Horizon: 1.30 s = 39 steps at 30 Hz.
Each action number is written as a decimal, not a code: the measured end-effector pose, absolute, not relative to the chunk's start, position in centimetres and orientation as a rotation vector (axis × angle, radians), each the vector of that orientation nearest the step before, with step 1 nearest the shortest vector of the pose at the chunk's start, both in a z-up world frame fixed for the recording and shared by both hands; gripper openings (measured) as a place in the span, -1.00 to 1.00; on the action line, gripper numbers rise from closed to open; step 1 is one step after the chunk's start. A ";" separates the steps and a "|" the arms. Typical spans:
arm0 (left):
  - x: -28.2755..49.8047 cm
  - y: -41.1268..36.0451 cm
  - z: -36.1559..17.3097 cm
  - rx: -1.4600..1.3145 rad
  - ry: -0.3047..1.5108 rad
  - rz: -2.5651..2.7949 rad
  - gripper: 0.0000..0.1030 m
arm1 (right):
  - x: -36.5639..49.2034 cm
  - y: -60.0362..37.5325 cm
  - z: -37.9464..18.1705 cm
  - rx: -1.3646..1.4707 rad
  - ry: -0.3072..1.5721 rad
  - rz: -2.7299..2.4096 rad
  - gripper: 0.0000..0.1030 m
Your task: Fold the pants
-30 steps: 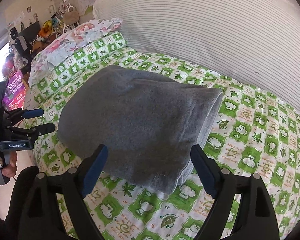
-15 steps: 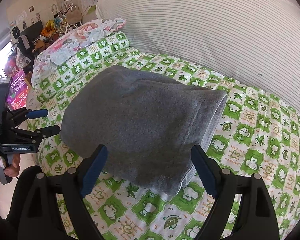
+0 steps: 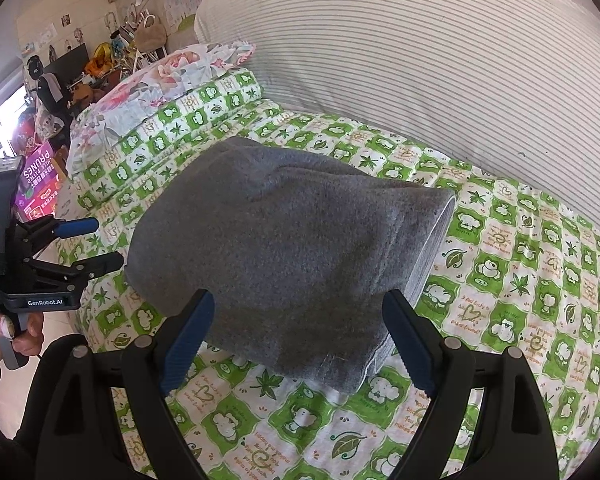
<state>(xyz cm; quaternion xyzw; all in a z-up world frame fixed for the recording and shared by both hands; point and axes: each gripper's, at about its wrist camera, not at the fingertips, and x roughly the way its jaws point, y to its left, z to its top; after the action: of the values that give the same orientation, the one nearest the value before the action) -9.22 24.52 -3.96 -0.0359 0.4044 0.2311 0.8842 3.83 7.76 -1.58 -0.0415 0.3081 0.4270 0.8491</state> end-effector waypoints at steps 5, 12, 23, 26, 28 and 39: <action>-9.5 24.4 -3.5 -0.072 0.809 0.487 0.58 | 3.7 7.8 -1.3 -0.085 0.649 0.896 0.68; -9.4 24.5 -3.3 -0.074 0.802 0.485 0.58 | 3.8 7.7 -1.1 -0.075 0.652 0.902 0.69; -9.4 24.1 -3.2 -0.070 0.797 0.478 0.58 | 3.5 7.7 -1.0 -0.070 0.654 0.897 0.70; -9.4 24.1 -3.1 -0.068 0.795 0.477 0.58 | 3.5 7.7 -1.0 -0.068 0.653 0.897 0.70; -9.4 24.1 -3.1 -0.066 0.793 0.476 0.58 | 3.5 7.7 -0.9 -0.064 0.653 0.898 0.70; -8.7 23.5 -2.8 -0.047 0.789 0.466 0.58 | 3.5 7.3 -1.1 -0.033 0.660 0.885 0.71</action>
<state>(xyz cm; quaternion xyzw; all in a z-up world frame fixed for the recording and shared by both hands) -8.72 23.52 -2.77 -0.0227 0.3810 0.2249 0.8965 3.48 7.32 -1.13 -0.0158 0.3134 0.4204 0.8514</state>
